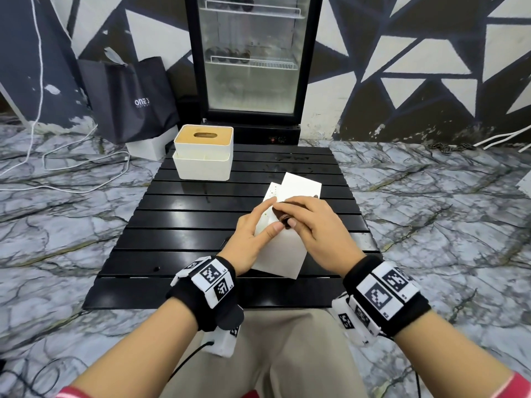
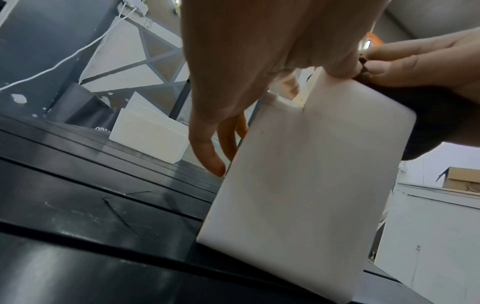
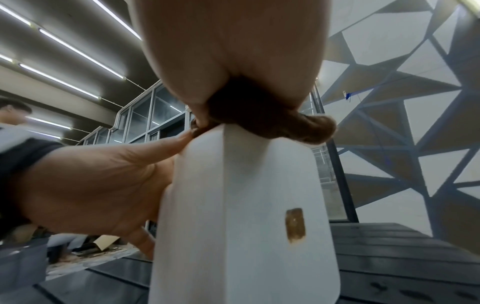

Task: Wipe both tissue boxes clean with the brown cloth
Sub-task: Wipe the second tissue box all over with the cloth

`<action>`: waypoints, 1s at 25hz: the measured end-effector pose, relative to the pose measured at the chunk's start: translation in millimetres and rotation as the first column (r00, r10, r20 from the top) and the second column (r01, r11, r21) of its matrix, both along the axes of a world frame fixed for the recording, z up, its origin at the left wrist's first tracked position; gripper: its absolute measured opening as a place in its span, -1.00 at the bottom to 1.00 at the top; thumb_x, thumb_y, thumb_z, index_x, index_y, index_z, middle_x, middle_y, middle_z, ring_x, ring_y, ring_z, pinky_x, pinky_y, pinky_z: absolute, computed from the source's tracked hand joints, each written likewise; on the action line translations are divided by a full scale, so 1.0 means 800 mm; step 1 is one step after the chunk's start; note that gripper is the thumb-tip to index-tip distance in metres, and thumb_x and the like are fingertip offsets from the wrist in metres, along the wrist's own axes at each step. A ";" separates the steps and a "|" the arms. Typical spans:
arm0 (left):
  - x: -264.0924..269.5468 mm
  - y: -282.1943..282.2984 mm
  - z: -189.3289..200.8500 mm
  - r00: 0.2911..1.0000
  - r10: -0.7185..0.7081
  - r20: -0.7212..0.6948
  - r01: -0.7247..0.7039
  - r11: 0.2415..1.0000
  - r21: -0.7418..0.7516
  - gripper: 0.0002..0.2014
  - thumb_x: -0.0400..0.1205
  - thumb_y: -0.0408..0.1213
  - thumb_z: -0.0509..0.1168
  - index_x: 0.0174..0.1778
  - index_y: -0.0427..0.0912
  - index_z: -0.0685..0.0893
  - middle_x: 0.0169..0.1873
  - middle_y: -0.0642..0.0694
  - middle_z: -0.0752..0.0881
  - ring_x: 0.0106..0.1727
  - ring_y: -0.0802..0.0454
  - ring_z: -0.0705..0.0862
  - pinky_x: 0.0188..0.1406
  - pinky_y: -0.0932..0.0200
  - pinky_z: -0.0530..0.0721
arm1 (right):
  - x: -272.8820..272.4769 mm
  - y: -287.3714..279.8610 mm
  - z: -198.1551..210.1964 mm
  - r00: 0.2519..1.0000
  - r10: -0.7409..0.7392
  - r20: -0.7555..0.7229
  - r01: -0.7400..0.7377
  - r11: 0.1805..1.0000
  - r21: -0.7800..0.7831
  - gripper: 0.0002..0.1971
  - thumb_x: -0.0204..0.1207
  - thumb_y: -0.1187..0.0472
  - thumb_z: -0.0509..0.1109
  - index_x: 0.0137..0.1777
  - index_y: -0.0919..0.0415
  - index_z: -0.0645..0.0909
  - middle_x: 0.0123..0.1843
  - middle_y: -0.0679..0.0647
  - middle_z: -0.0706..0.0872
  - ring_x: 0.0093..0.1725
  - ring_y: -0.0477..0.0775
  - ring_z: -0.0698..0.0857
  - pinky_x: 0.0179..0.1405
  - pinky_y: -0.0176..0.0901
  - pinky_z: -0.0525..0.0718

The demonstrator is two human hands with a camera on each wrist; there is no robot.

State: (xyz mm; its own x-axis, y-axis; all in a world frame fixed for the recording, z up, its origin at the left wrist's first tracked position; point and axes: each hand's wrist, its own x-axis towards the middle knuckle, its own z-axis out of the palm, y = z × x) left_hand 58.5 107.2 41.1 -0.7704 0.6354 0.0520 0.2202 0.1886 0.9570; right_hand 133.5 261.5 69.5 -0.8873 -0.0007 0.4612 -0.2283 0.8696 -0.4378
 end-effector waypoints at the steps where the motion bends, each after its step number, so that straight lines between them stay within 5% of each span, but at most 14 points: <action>1: 0.000 0.000 0.003 1.000 0.001 0.003 -0.001 1.000 -0.007 -0.36 0.39 0.36 0.22 0.42 0.50 0.26 0.48 0.03 0.33 0.39 0.31 0.30 0.32 0.28 0.23 | -0.003 0.003 0.002 1.000 -0.003 0.013 0.004 1.000 -0.018 -0.63 0.57 0.15 0.11 0.34 -0.07 0.53 0.21 -0.07 0.61 0.22 0.03 0.50 0.24 -0.05 0.48; 5: -0.001 -0.002 0.008 1.000 -0.005 0.019 0.005 1.000 -0.019 -0.49 0.60 0.05 0.22 0.47 0.37 0.27 0.51 0.00 0.31 0.42 0.25 0.21 0.33 0.25 0.14 | -0.007 -0.009 -0.001 0.999 -0.045 -0.015 0.045 0.999 -0.002 -0.62 0.57 0.12 0.08 0.33 -0.05 0.54 0.20 -0.04 0.62 0.21 0.06 0.52 0.26 -0.04 0.47; 11: -0.001 -0.005 0.007 0.999 -0.024 0.038 0.025 0.999 -0.023 -0.48 0.58 0.19 0.18 0.48 0.40 0.27 0.48 0.07 0.34 0.49 0.24 0.17 0.37 0.22 0.11 | -0.006 0.004 0.002 0.999 0.039 0.026 -0.040 0.998 0.044 -0.62 0.58 0.09 0.07 0.35 -0.04 0.52 0.22 -0.06 0.60 0.24 0.04 0.51 0.28 -0.08 0.43; 19: 0.005 -0.004 0.016 0.995 0.047 0.087 -0.044 0.998 -0.044 -0.58 0.68 -0.01 0.13 0.42 0.44 0.23 0.38 0.04 0.31 0.36 0.25 0.27 0.38 0.26 0.12 | -0.041 0.031 0.014 0.987 0.136 0.088 -0.133 0.990 -0.040 -0.63 0.57 0.20 0.12 0.33 0.01 0.55 0.23 -0.06 0.60 0.26 0.02 0.51 0.30 -0.01 0.47; 25: 0.007 -0.002 0.015 0.996 0.054 0.074 -0.052 0.998 -0.031 -0.61 0.67 -0.01 0.14 0.37 0.47 0.28 0.35 0.06 0.32 0.38 0.26 0.27 0.40 0.26 0.12 | -0.077 0.057 0.021 0.986 0.011 0.168 -0.011 1.000 -0.001 -0.63 0.63 0.28 0.15 0.39 0.00 0.48 0.33 0.06 0.54 0.36 0.14 0.41 0.42 -0.03 0.30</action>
State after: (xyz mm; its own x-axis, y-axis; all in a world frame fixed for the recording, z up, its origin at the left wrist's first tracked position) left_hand 64.5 105.7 53.2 -0.8044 0.5936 -0.0245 0.1375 0.2261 0.9644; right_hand 71.8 306.7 86.1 -0.9522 -0.0114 0.3053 -0.1613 0.8673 -0.4708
